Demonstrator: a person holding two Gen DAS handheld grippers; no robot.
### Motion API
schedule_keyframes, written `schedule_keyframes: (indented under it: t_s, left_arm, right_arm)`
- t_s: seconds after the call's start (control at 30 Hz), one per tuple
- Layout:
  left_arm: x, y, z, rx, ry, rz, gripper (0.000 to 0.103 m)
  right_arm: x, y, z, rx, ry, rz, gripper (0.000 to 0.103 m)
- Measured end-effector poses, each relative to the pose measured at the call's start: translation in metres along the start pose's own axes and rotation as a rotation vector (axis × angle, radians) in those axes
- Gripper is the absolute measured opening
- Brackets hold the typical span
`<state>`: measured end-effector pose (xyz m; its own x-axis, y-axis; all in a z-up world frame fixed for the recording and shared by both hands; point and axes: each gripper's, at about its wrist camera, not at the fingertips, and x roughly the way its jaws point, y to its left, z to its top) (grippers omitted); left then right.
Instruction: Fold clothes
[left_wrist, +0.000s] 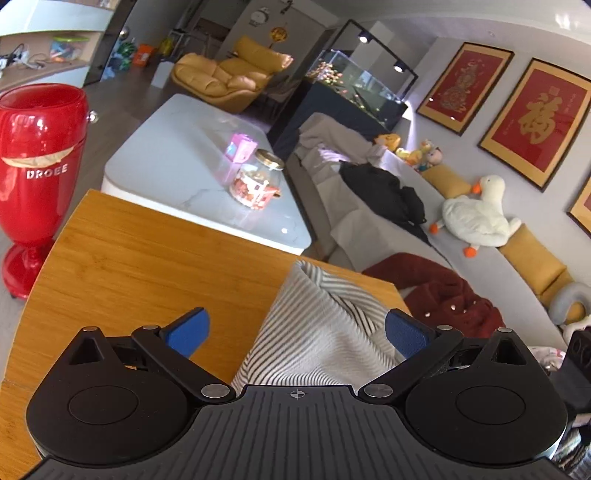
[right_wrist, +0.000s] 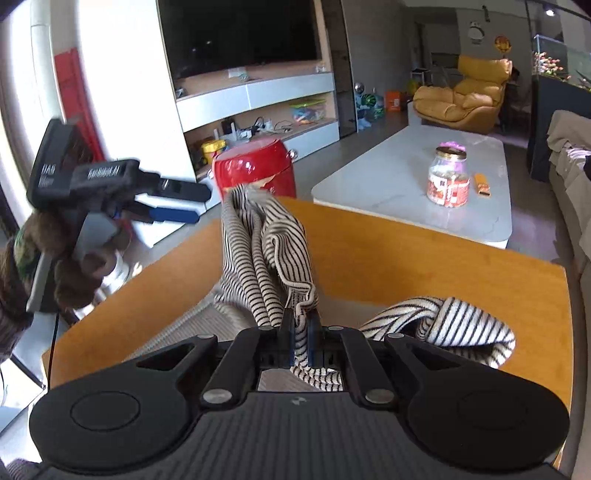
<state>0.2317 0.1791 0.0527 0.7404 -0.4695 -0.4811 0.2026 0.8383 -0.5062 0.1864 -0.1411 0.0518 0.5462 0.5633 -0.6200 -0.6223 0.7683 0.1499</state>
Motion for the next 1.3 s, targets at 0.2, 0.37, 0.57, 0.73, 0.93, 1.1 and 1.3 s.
schedule_keyframes:
  t_s: [0.2,0.37,0.57,0.73,0.93,1.1,1.3]
  left_arm:
    - [-0.001,-0.023,-0.017,0.066,0.031,0.007,0.103]
    - [0.007,-0.029,-0.046,0.162,0.109,0.105,0.103]
    - [-0.006,-0.026,-0.082,0.306,0.191,0.214,0.103]
    - [-0.036,-0.019,-0.085,0.205,0.199,0.137,0.103]
    - [-0.023,-0.011,-0.093,-0.015,0.269,-0.078,0.103]
    - [0.011,0.003,-0.102,-0.104,0.316,-0.114,0.076]
    - [0.053,0.0,-0.061,-0.074,0.273,-0.095,0.049]
  right_arm:
    - [-0.001,0.019,-0.053,0.017,0.087,-0.006,0.006]
    - [-0.043,0.012,-0.057,0.086,-0.019,0.008,0.016]
    - [-0.094,-0.026,-0.055,0.225,-0.145,-0.15,0.061]
    - [-0.086,-0.056,-0.074,0.408,-0.084,-0.128,0.066]
    - [-0.039,-0.059,-0.081,0.41,-0.013,-0.106,0.066]
    - [-0.021,-0.048,-0.083,0.342,-0.004,-0.114,0.036]
    - [0.009,-0.061,-0.033,0.274,-0.068,-0.157,0.027]
